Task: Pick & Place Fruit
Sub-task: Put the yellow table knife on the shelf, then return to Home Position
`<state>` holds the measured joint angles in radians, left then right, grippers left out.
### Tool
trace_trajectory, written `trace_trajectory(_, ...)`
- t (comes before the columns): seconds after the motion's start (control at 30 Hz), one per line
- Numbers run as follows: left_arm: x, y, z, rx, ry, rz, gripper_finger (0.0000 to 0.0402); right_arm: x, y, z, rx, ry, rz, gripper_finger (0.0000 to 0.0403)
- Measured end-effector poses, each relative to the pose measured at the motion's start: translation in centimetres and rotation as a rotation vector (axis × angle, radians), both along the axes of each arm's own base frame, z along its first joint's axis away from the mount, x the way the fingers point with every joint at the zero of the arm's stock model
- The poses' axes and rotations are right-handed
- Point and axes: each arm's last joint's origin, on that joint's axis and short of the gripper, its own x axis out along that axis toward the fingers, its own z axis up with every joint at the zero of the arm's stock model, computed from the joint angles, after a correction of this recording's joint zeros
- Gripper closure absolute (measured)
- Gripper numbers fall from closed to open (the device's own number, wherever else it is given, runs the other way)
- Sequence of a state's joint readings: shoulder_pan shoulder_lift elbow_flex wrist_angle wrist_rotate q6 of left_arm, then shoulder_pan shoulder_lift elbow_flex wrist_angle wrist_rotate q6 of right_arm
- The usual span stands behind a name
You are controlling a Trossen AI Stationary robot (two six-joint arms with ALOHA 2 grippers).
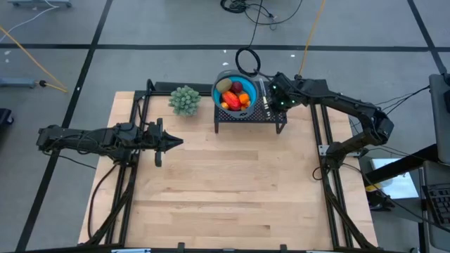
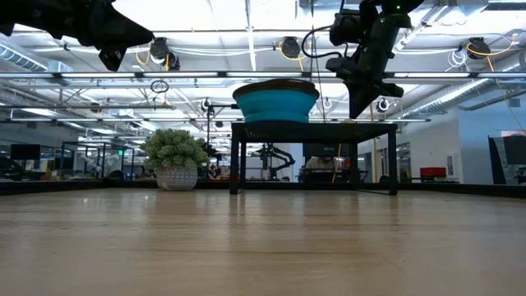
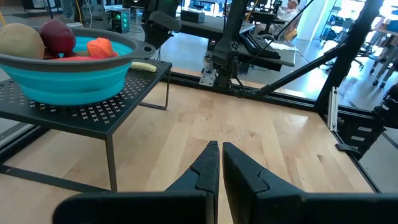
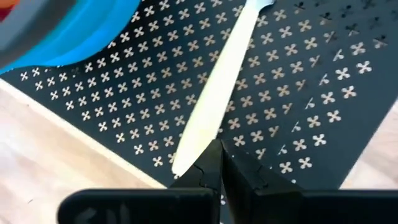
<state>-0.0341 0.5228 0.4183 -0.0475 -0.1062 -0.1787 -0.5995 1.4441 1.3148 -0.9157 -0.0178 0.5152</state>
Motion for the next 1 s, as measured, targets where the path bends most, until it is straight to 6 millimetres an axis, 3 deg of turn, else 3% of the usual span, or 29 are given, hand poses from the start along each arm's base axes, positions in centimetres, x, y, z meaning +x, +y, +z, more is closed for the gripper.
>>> trace_trajectory(0.73, 0.0, 0.0, 0.0, -0.001, 0.000, 0.000, 0.0382, 0.7, 1.1, 0.0, -0.054, 0.040, 0.017, 0.0403)
trace_trajectory(1.0, 0.0, 0.0, 0.0, -0.003, 0.000, 0.000, 0.0382, 0.5, 1.6, -1.5, -0.032, 0.055, 0.012, 0.0403)
